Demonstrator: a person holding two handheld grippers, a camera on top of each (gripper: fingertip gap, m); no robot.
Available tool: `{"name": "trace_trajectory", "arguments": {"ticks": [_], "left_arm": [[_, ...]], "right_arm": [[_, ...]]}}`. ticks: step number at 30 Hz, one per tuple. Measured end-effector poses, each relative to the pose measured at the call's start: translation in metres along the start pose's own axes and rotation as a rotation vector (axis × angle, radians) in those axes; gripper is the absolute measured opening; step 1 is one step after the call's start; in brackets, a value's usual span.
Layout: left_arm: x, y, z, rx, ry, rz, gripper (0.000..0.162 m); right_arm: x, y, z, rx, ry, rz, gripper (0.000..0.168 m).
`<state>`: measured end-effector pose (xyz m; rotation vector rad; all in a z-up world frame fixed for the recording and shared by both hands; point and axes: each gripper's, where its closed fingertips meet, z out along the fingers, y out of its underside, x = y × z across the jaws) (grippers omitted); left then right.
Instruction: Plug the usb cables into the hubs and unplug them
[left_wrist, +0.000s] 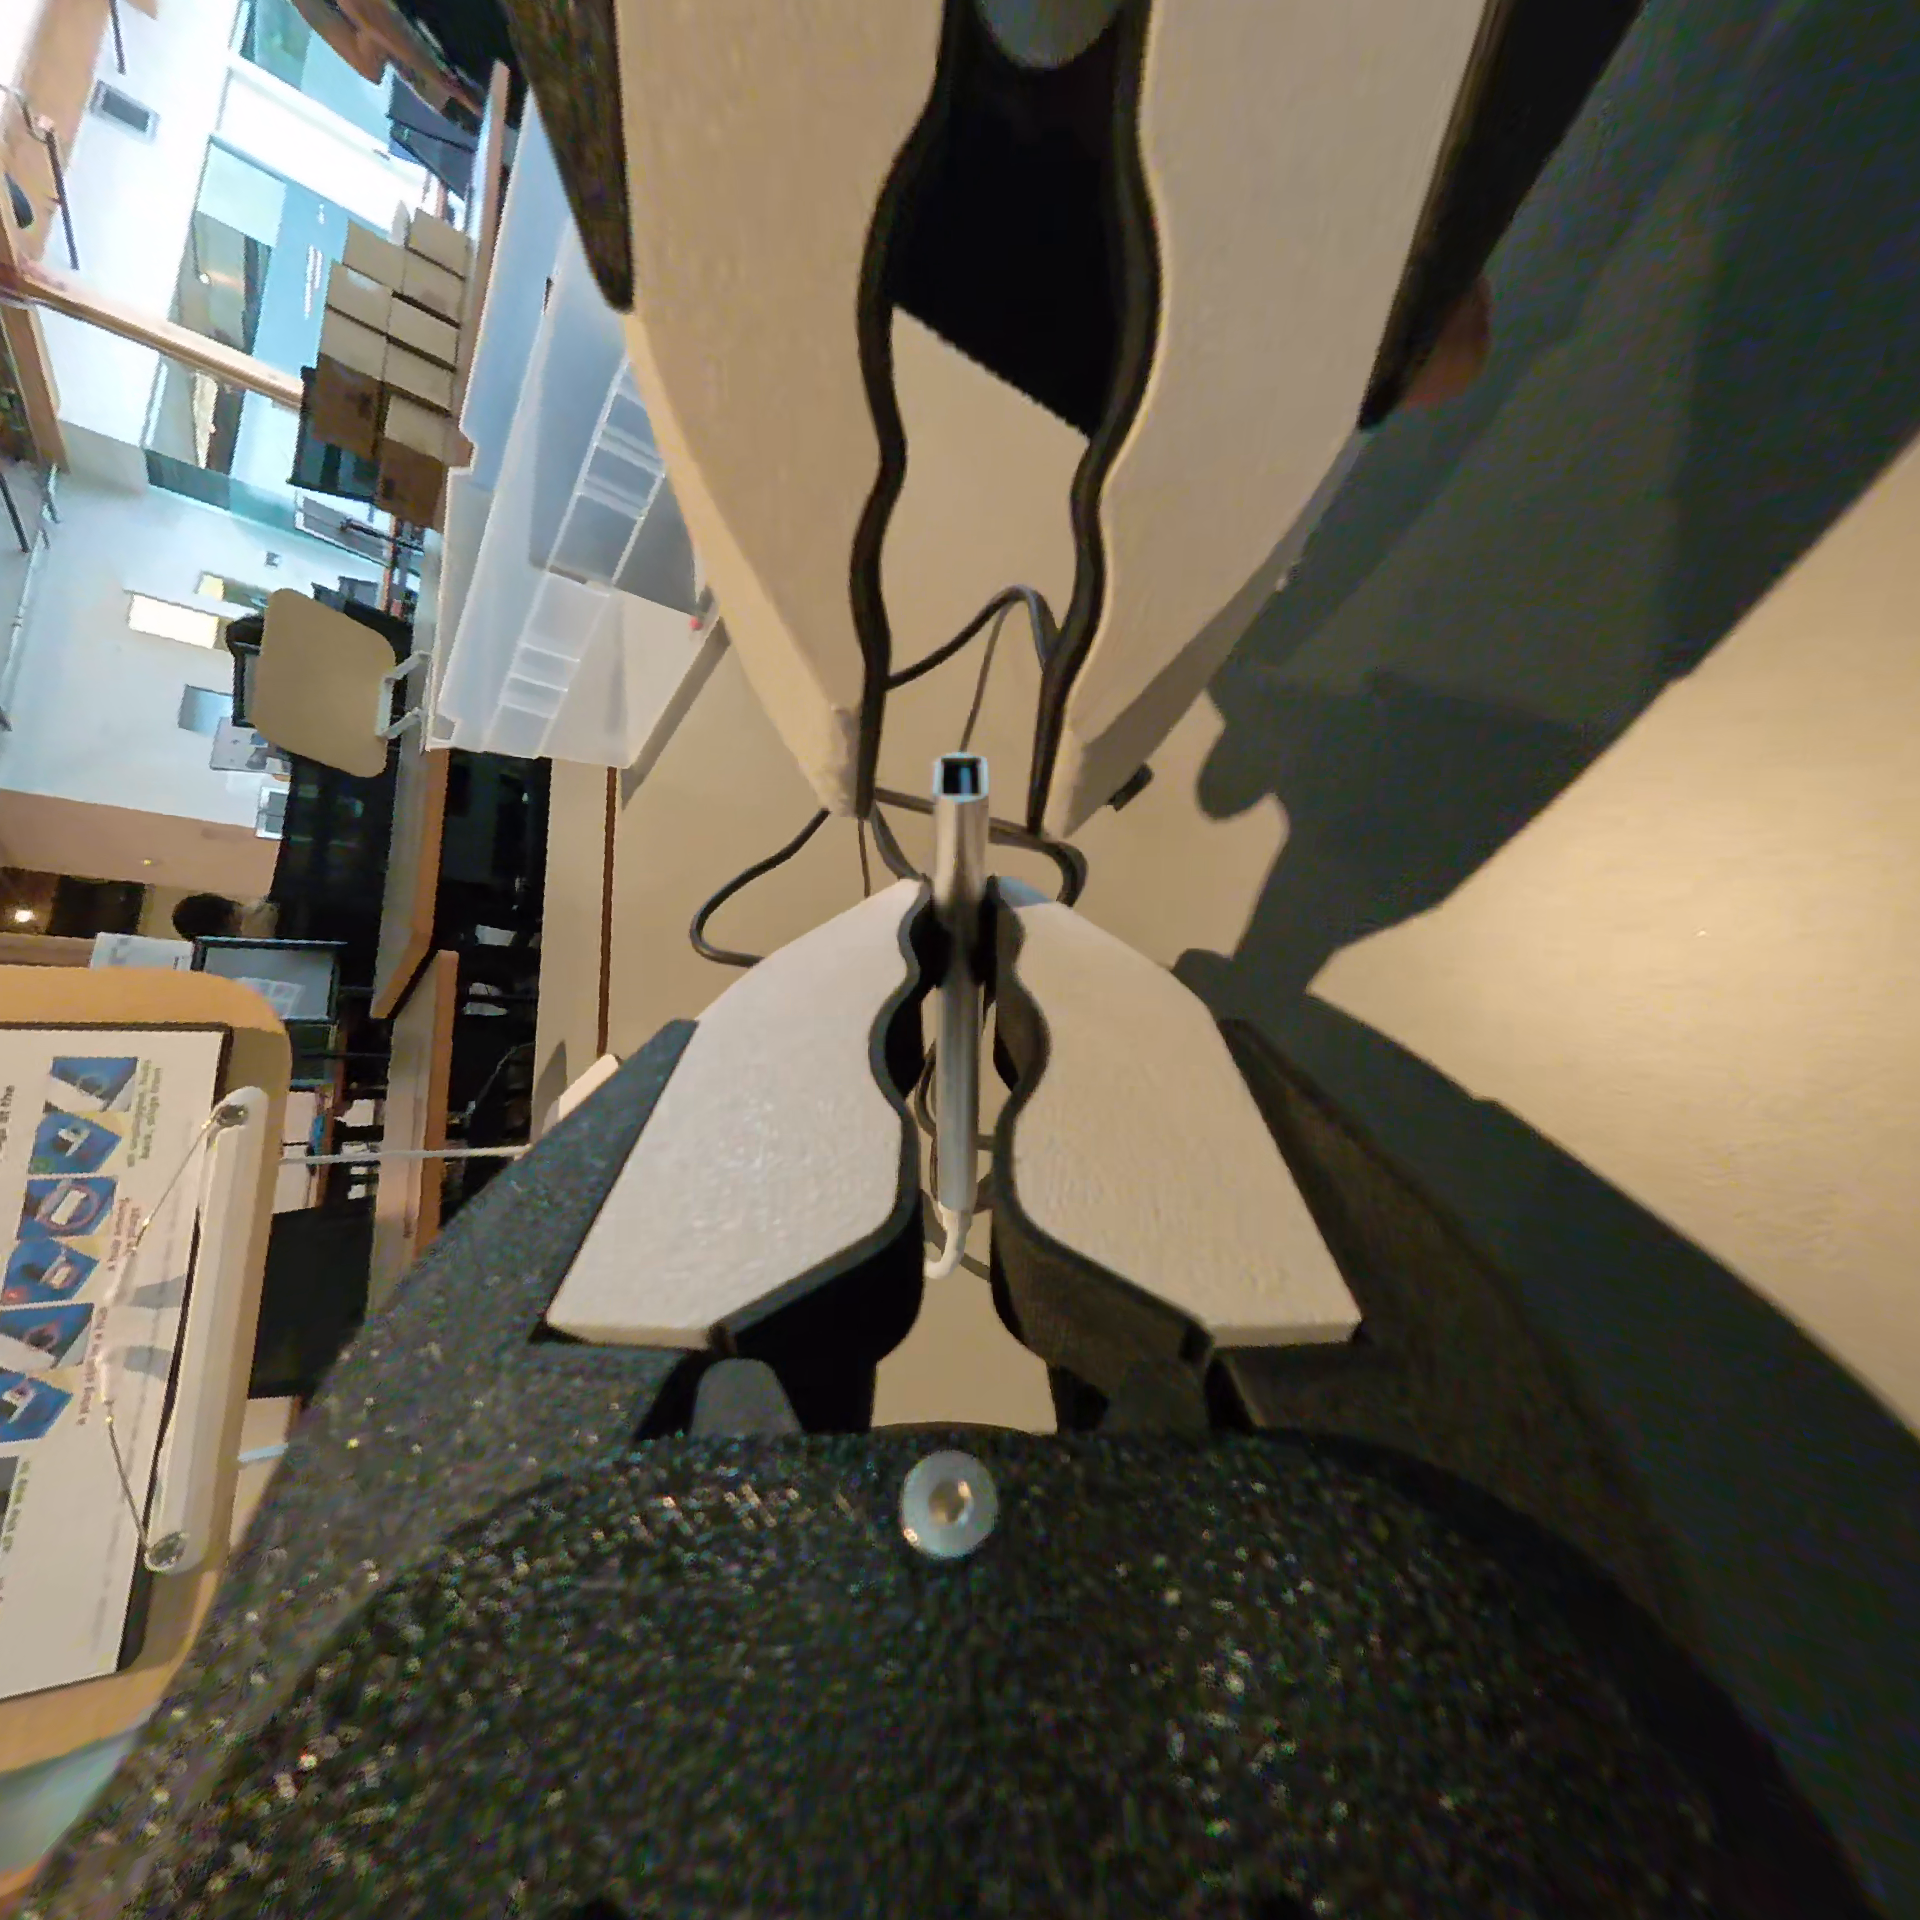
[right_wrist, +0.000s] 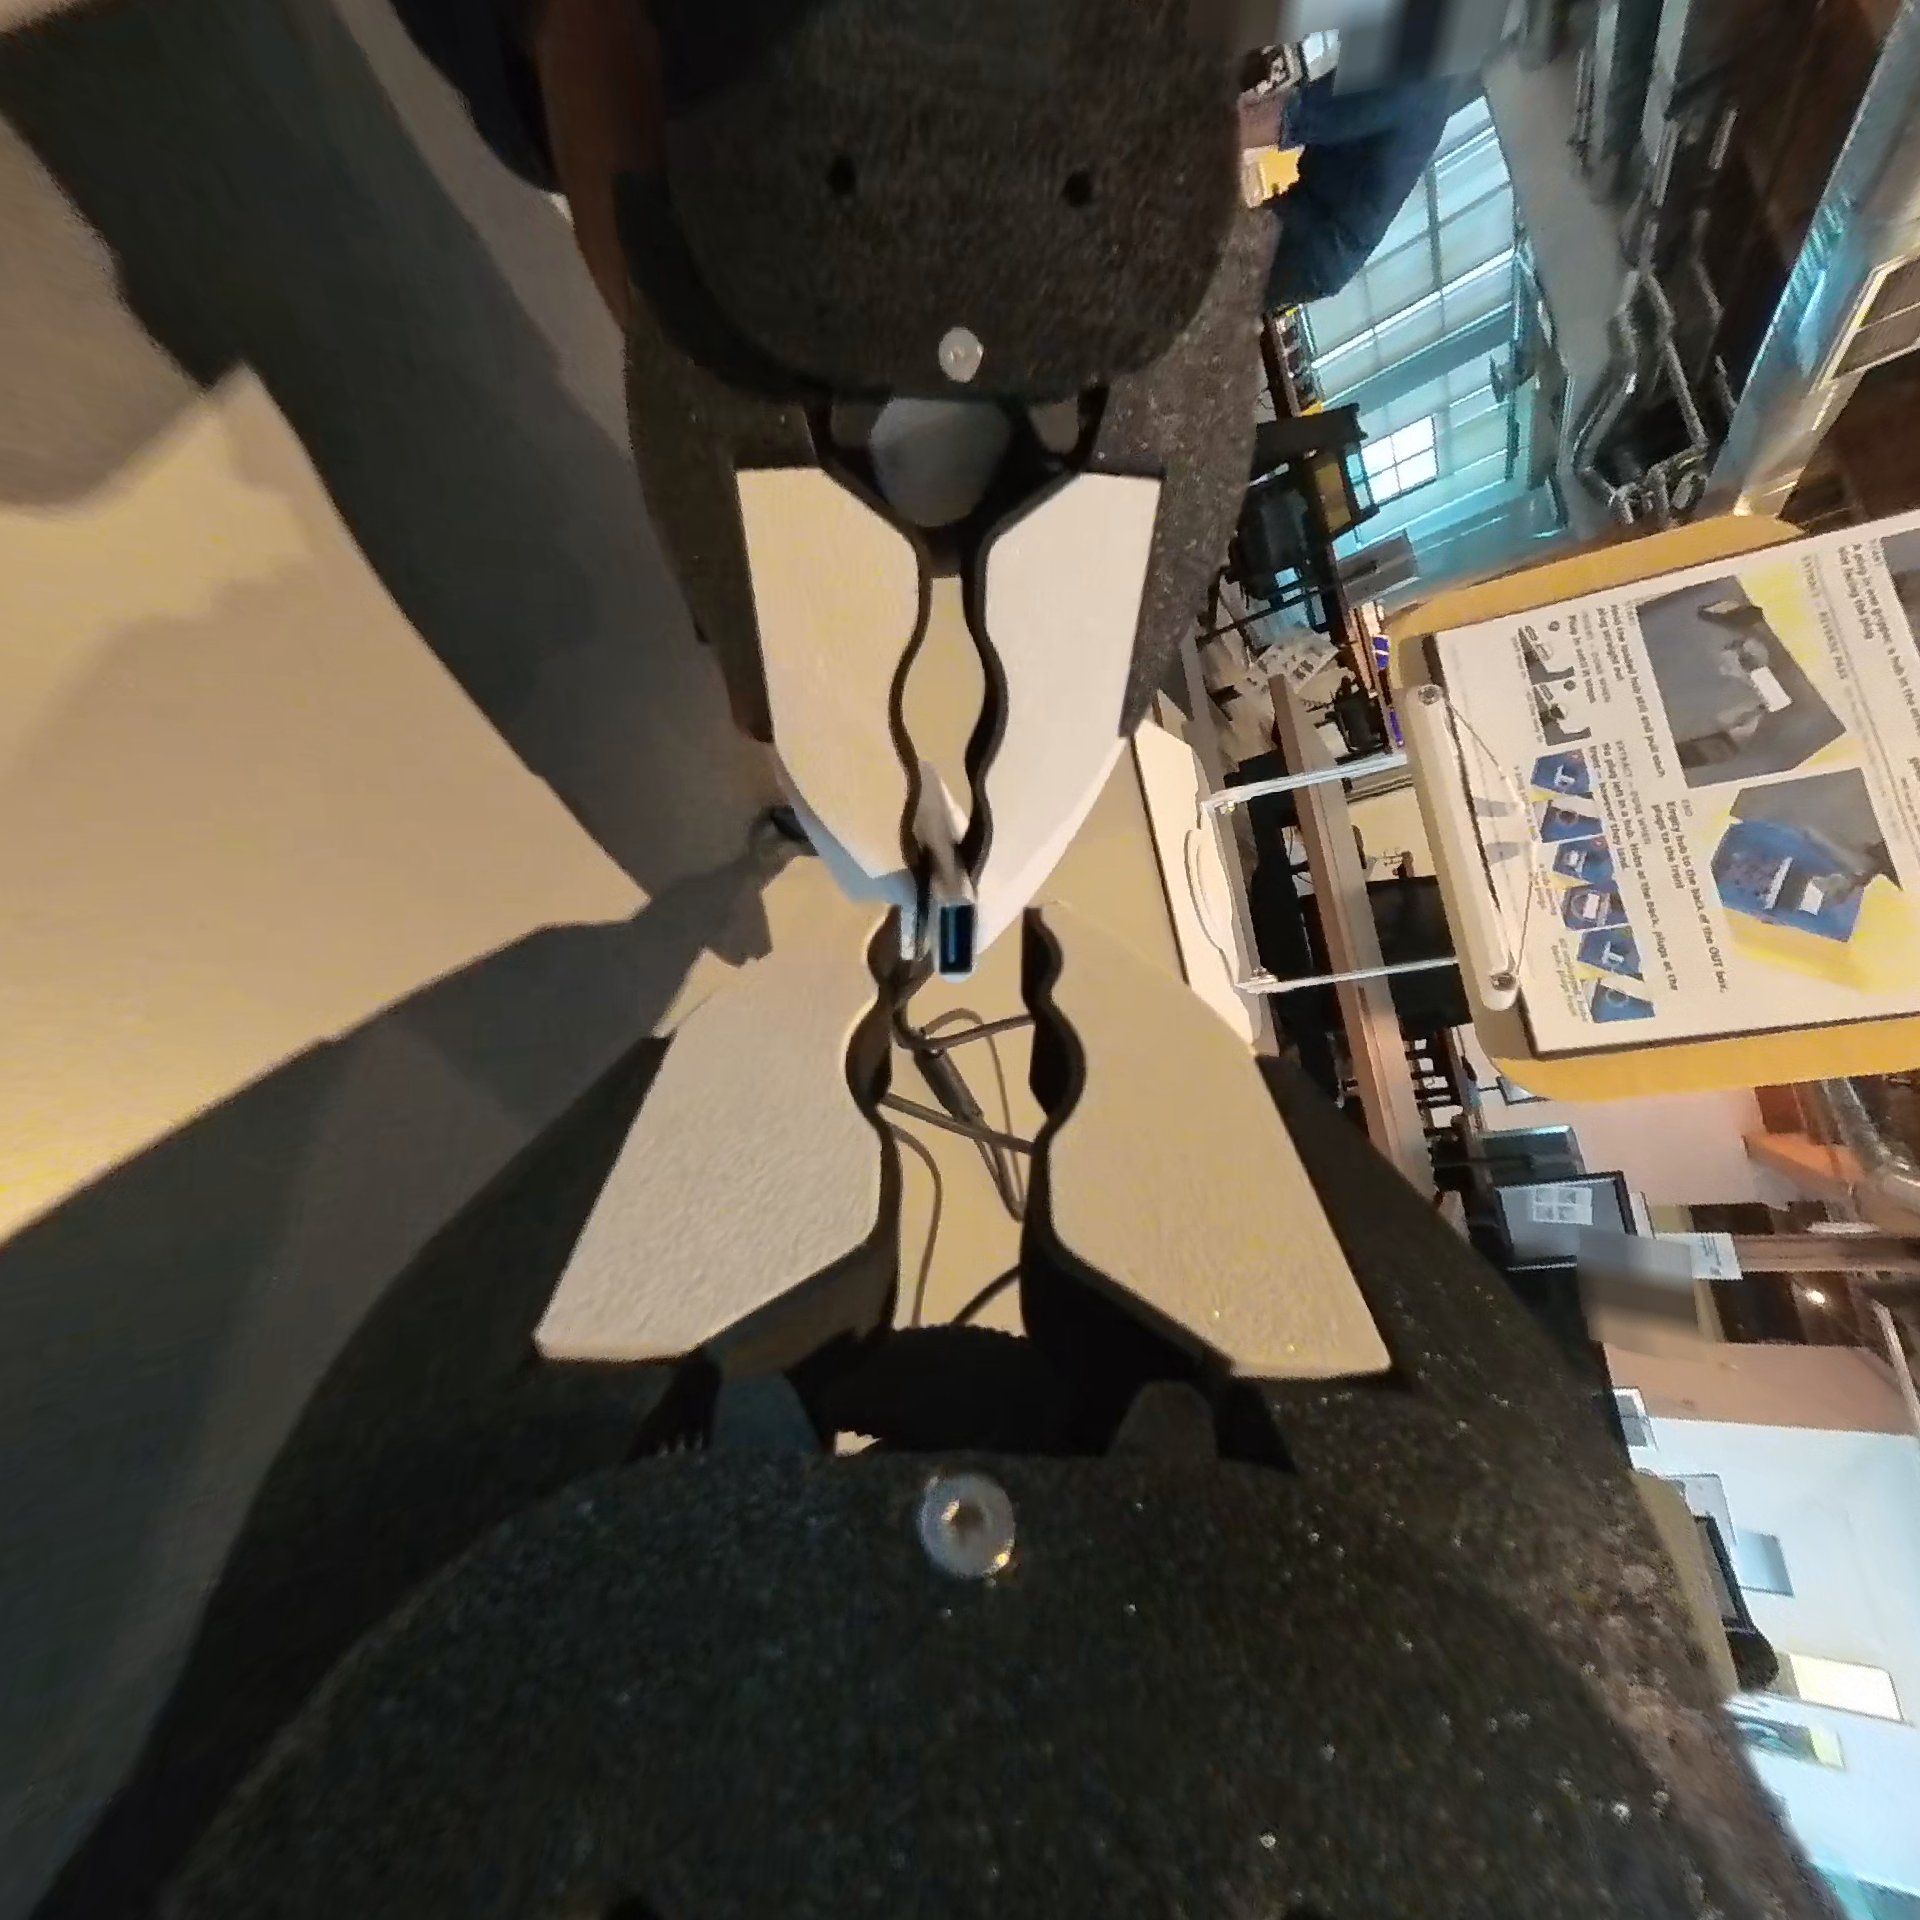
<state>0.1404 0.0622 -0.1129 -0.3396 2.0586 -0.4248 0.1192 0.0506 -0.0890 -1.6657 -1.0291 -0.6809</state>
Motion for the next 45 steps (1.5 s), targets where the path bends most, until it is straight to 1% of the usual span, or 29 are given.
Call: {"name": "trace_trajectory", "arguments": {"ticks": [2,4,8,14,21,23,26,28,33,39,45], "left_arm": [[0.002,-0.003,0.0,0.013,0.007,0.014,0.008],[0.003,-0.005,-0.001,0.028,0.01,0.021,0.008],[0.002,-0.011,-0.004,0.077,0.006,0.014,0.009],[-0.001,-0.024,-0.014,0.219,0.058,-0.108,0.019],[-0.005,-0.047,-0.032,0.428,0.134,-0.266,0.018],[-0.007,-0.055,-0.04,0.498,0.158,-0.309,0.017],[-0.01,-0.06,-0.046,0.552,0.182,-0.364,0.013],[-0.012,-0.06,-0.048,0.56,0.187,-0.379,0.012],[-0.009,-0.054,-0.043,0.497,0.175,-0.338,0.011],[-0.01,-0.059,-0.046,0.51,0.17,-0.332,0.01],[-0.017,-0.066,-0.05,0.513,0.123,-0.326,0.011]], "right_arm": [[-0.002,0.003,0.002,-0.021,-0.006,-0.011,0.02],[-0.005,0.004,0.003,-0.028,-0.012,-0.019,0.008],[-0.004,0.001,0.0,0.01,-0.034,0.026,0.007],[0.005,-0.01,-0.014,0.153,-0.06,0.16,0.007],[0.012,-0.029,-0.034,0.353,-0.107,0.268,0.007],[0.014,-0.032,-0.039,0.392,-0.114,0.292,0.007],[0.017,-0.034,-0.042,0.419,-0.108,0.31,0.007],[0.019,-0.034,-0.044,0.432,-0.102,0.319,0.007],[0.019,-0.035,-0.046,0.448,-0.104,0.321,0.007],[0.021,-0.039,-0.05,0.489,-0.112,0.34,0.007],[0.027,-0.044,-0.058,0.544,-0.1,0.366,0.007]]}}
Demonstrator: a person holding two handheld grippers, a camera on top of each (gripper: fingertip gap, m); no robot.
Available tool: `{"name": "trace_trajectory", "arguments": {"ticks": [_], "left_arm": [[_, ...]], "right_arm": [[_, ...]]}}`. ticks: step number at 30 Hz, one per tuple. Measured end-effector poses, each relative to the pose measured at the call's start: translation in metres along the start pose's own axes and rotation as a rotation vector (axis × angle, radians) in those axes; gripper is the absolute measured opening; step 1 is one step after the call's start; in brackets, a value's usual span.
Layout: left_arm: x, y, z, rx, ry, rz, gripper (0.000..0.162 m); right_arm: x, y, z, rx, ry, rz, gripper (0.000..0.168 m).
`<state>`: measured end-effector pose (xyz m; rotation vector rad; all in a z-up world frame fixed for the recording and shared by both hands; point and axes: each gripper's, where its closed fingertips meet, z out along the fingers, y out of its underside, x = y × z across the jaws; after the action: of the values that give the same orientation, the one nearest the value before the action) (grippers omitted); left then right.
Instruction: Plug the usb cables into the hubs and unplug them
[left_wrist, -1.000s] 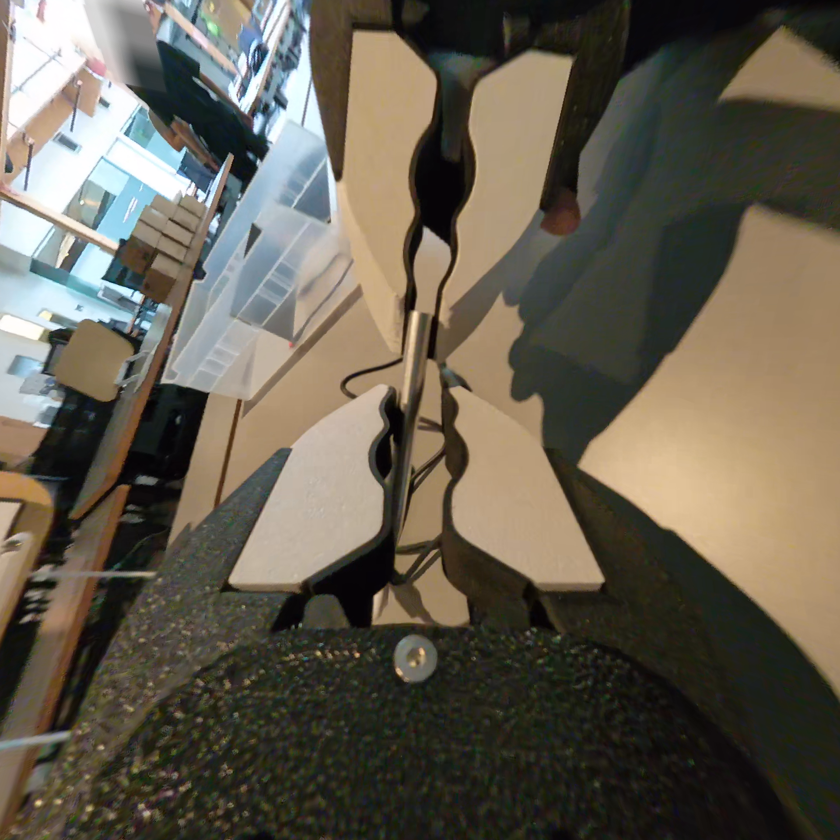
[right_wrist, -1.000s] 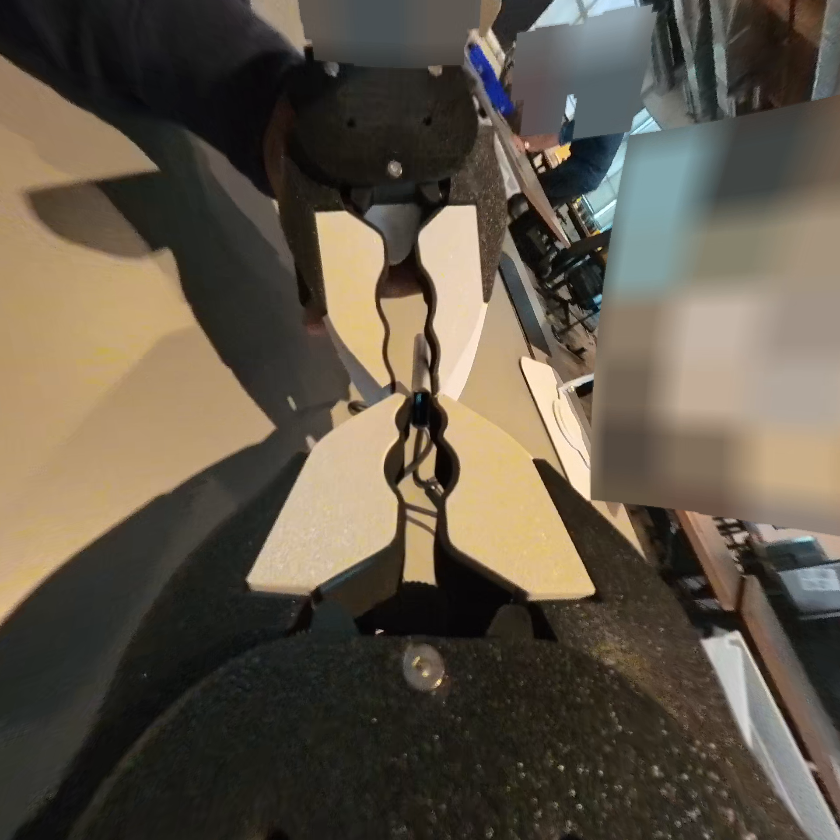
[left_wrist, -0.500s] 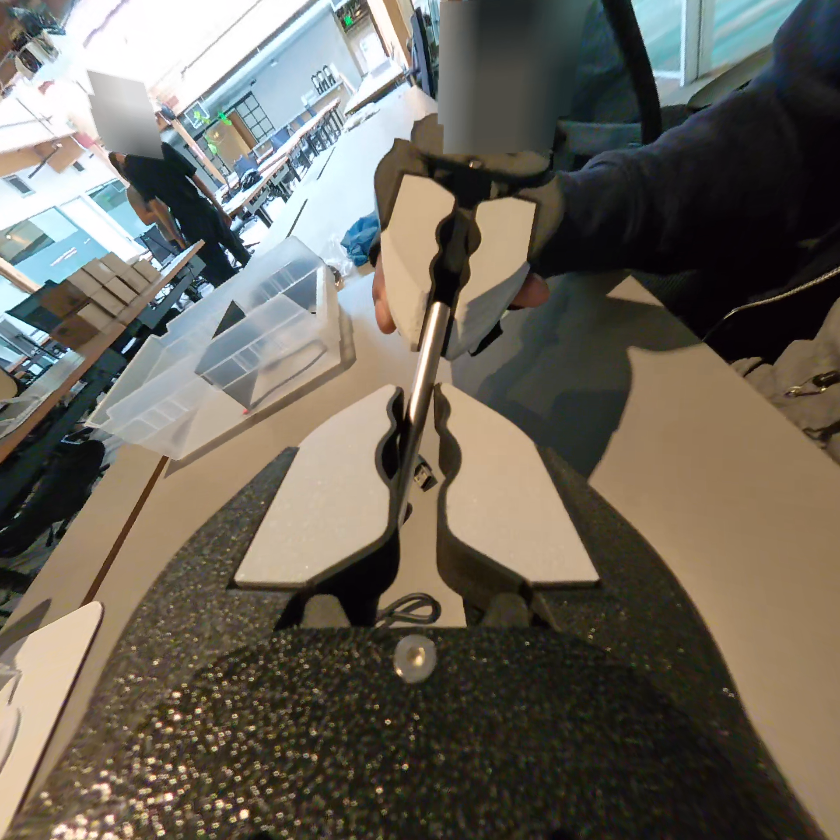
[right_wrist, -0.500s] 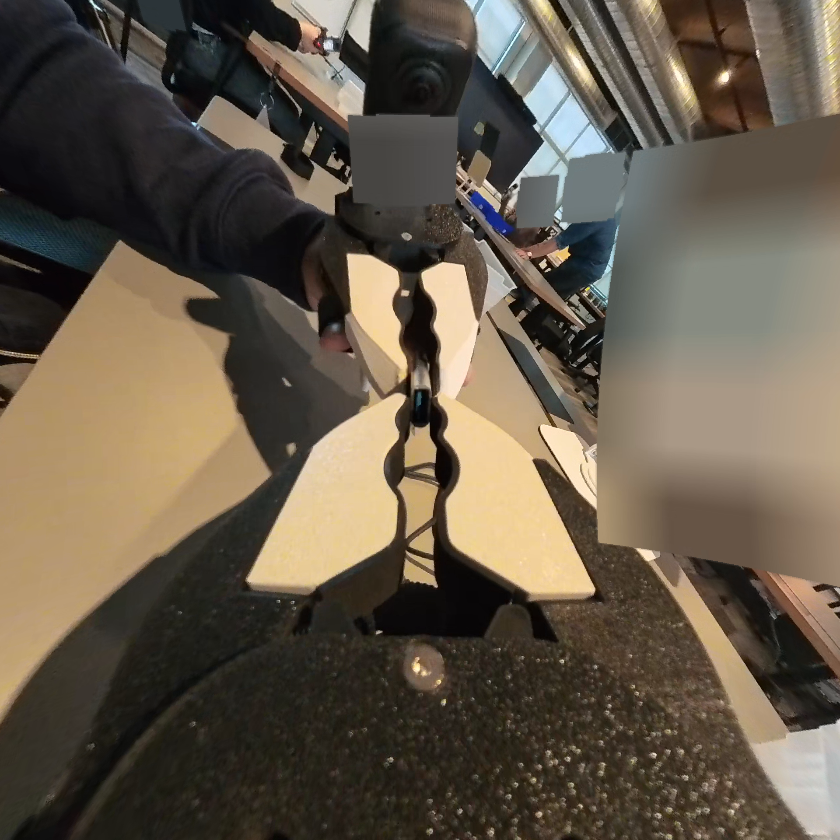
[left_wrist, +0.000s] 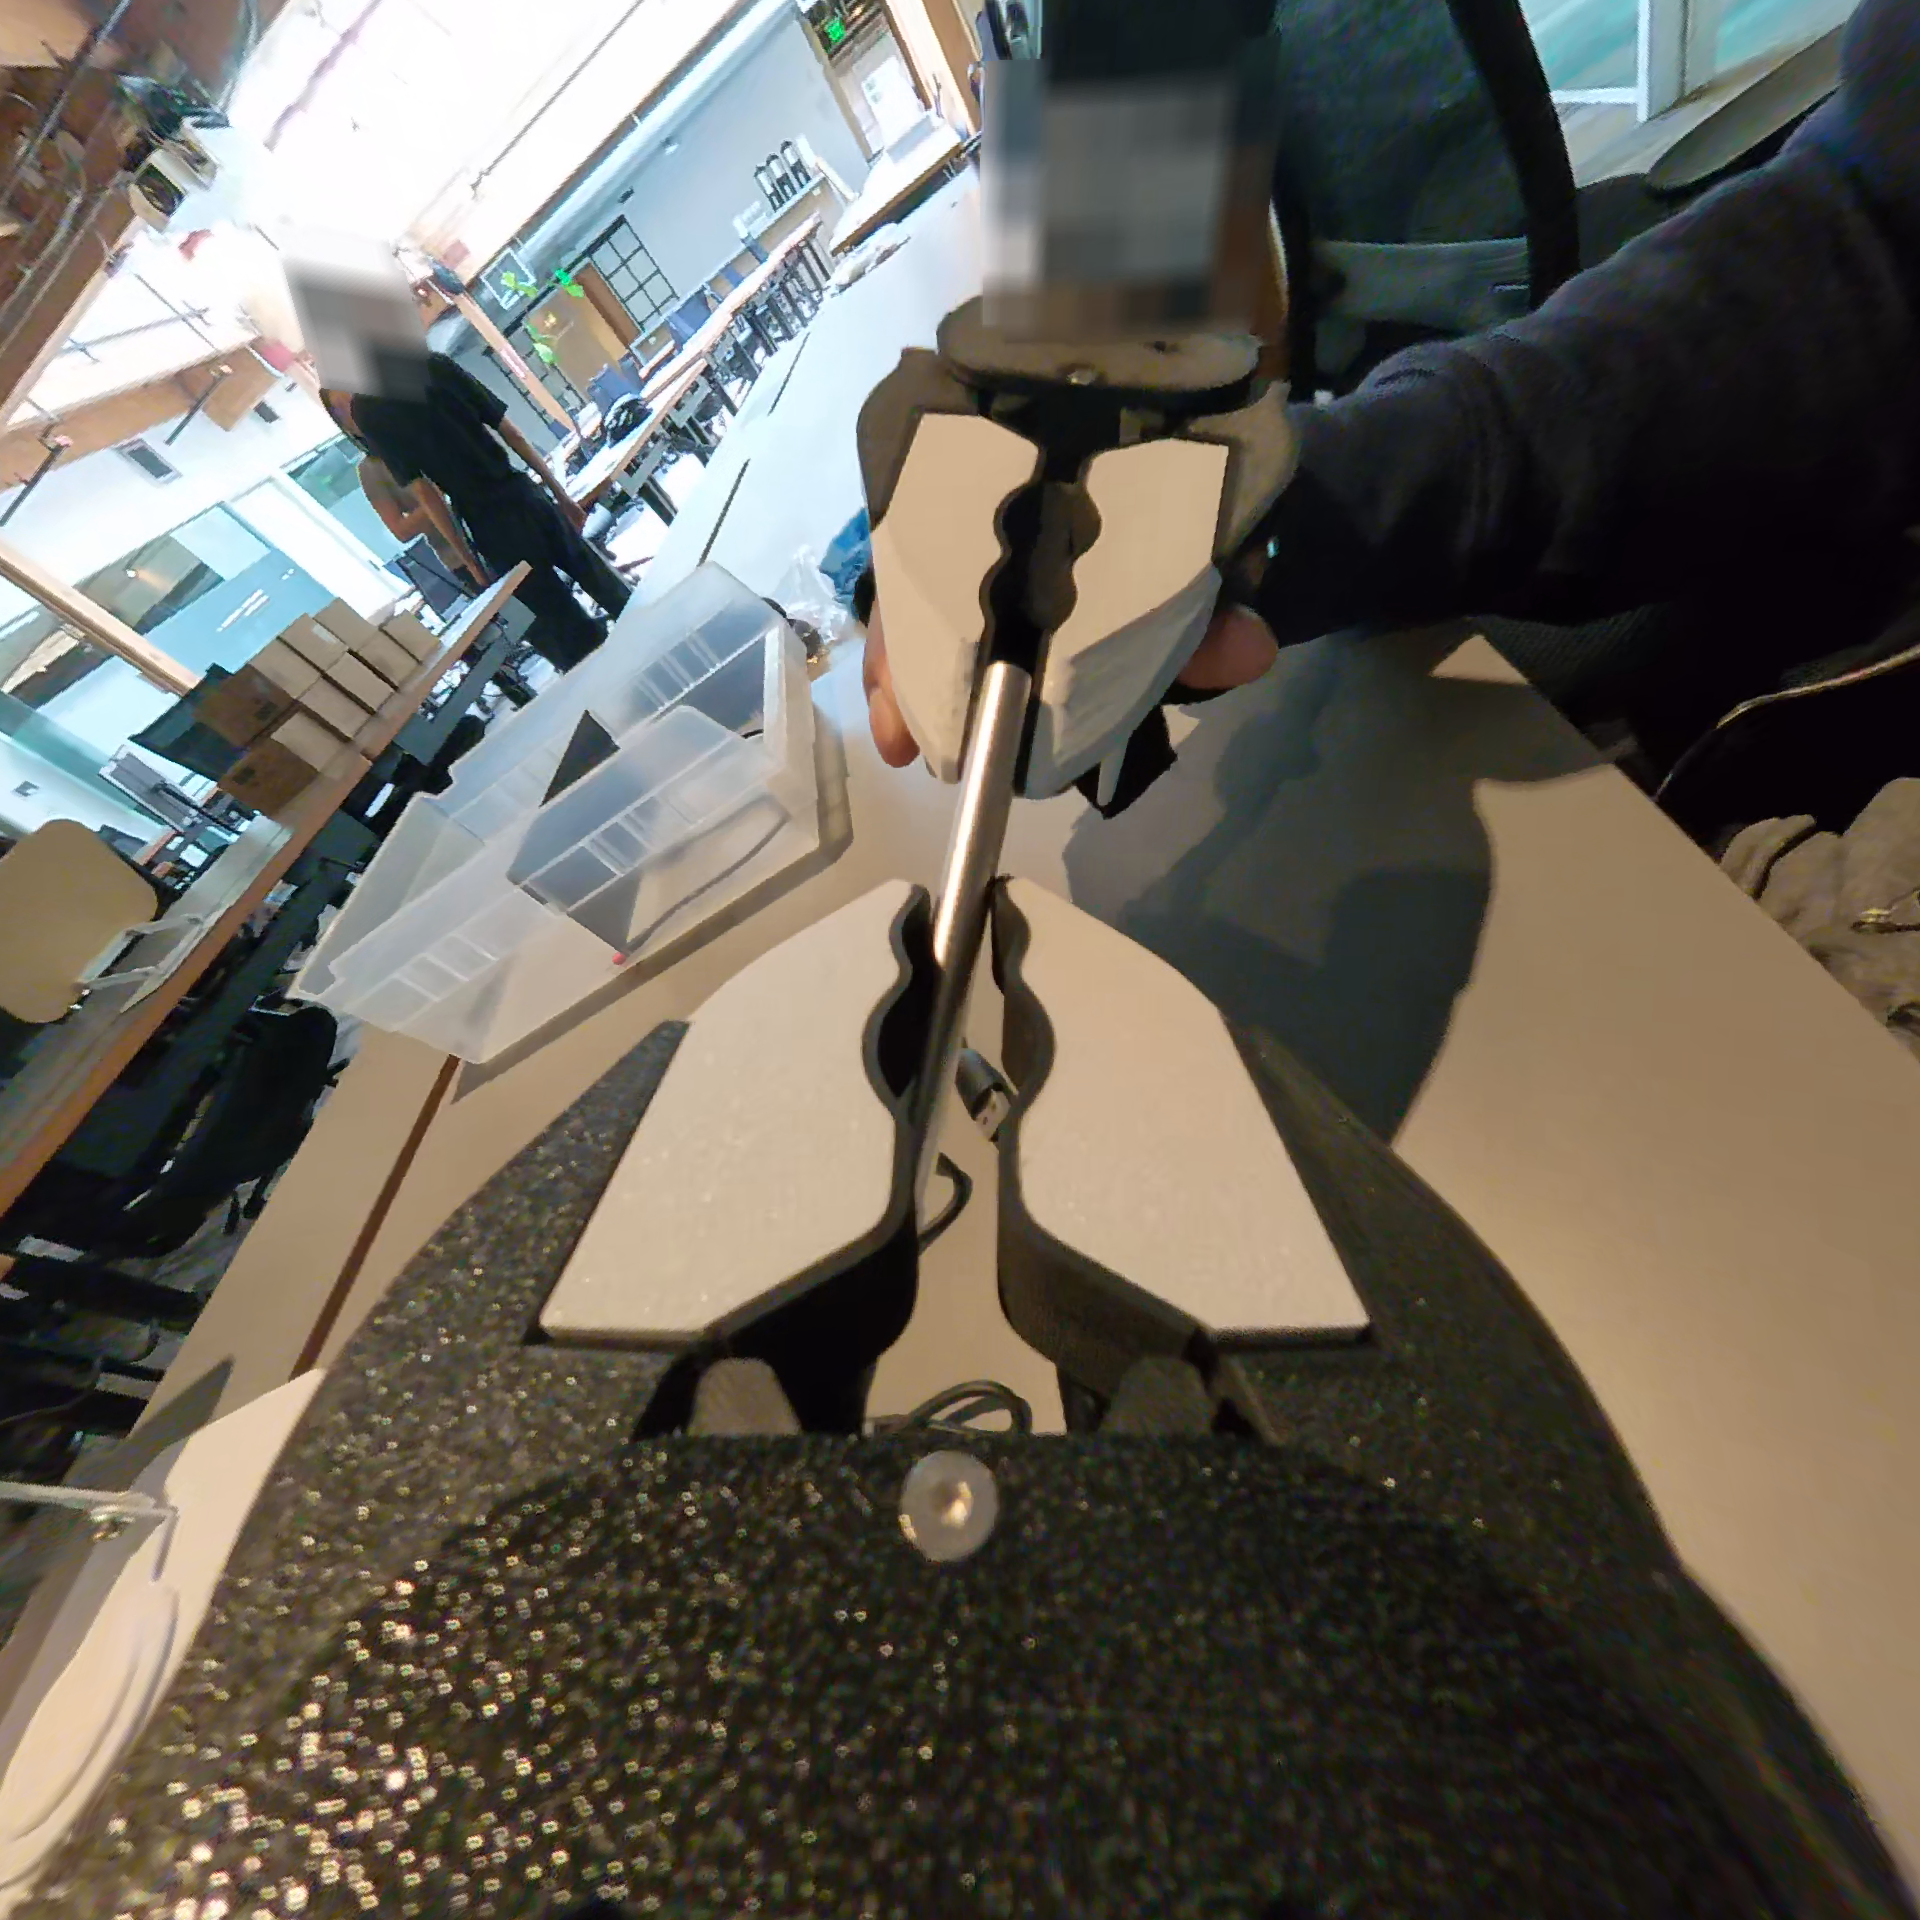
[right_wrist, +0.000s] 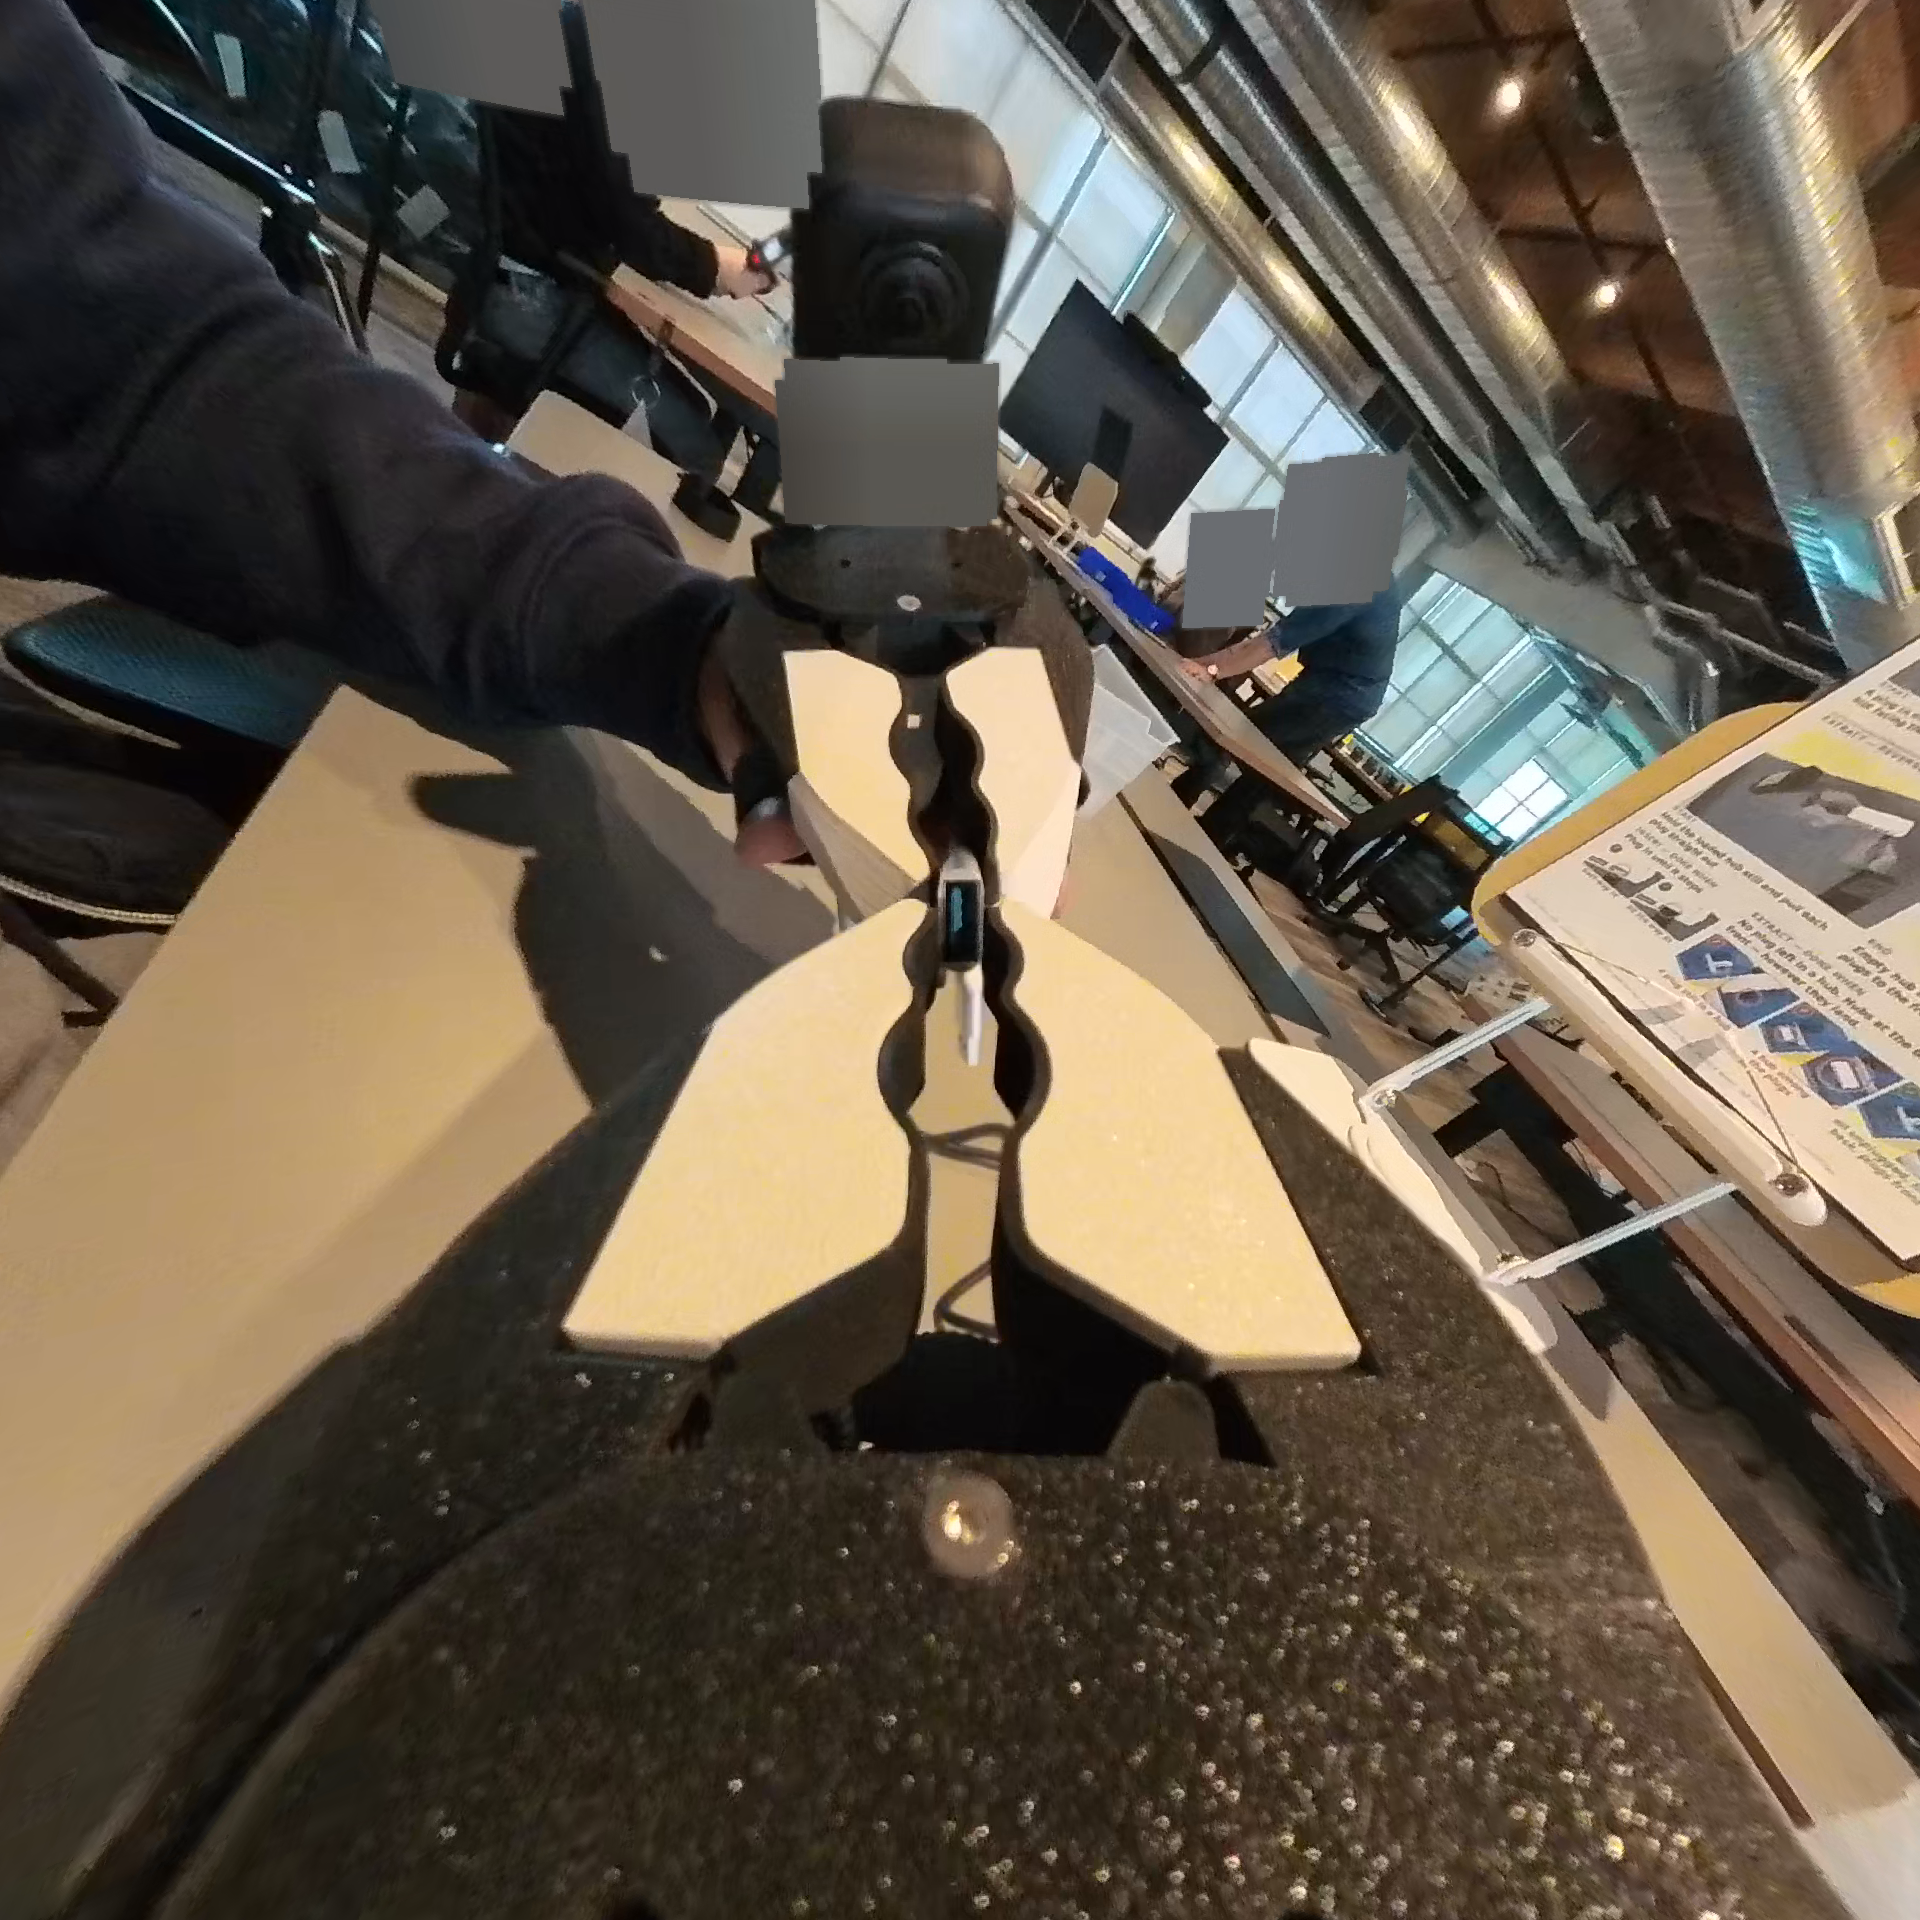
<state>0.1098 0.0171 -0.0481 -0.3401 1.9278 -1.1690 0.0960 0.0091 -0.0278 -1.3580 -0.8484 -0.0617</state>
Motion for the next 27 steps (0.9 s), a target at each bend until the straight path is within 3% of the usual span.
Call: {"name": "trace_trajectory", "arguments": {"ticks": [16,27], "left_arm": [[0.002,-0.01,-0.003,-0.016,-0.051,0.133,0.01],[0.013,-0.021,-0.007,0.153,0.101,-0.058,0.008]], "right_arm": [[-0.002,-0.012,-0.002,0.07,-0.016,0.02,0.007],[-0.007,-0.022,-0.001,0.136,-0.045,0.066,0.007]]}}
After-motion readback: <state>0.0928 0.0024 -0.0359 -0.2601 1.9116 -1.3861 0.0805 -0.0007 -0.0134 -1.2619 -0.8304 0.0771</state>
